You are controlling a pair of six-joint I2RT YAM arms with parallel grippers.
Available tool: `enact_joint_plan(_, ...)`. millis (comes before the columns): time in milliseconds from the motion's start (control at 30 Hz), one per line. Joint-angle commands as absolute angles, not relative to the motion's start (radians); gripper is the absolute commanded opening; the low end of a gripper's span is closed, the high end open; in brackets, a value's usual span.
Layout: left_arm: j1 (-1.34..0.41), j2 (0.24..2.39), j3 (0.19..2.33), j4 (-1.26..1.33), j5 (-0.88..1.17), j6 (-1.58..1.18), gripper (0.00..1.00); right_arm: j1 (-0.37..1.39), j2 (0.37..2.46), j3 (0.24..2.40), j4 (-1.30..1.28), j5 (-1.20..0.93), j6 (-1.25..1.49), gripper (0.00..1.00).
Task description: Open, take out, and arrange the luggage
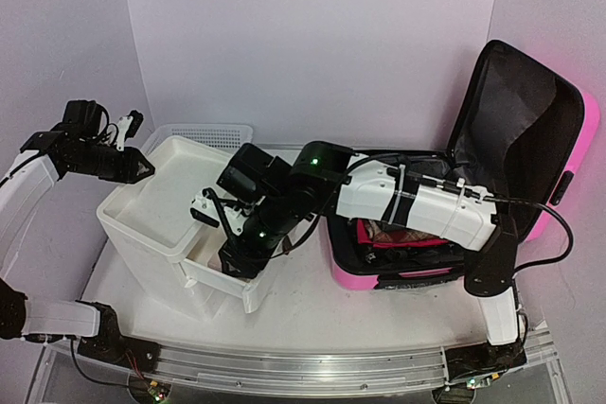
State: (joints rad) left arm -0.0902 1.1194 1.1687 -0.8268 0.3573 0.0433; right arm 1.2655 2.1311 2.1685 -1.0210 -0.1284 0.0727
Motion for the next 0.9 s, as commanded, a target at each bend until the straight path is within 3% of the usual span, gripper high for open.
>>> enact_joint_plan(0, -0.095, 1.148, 1.076, -0.952, 0.537, -0.081, 0.00, 1.269, 2.160, 2.253, -1.032, -0.044, 0.018, 0.47)
enact_joint_plan(333, -0.094, 1.156, 1.082, -0.952, 0.537, -0.086, 0.00, 1.289, 2.264, 2.359, -1.048, 0.055, 0.079, 0.53)
enact_joint_plan(600, -0.095, 1.157, 1.083, -0.951, 0.533, -0.089, 0.00, 1.293, 2.197, 2.371, -1.069, 0.046, 0.113, 0.77)
enact_joint_plan(867, -0.094, 1.149, 1.088, -0.951, 0.528, -0.092, 0.00, 1.275, 2.003, 2.302, -1.081, 0.129, 0.153, 0.89)
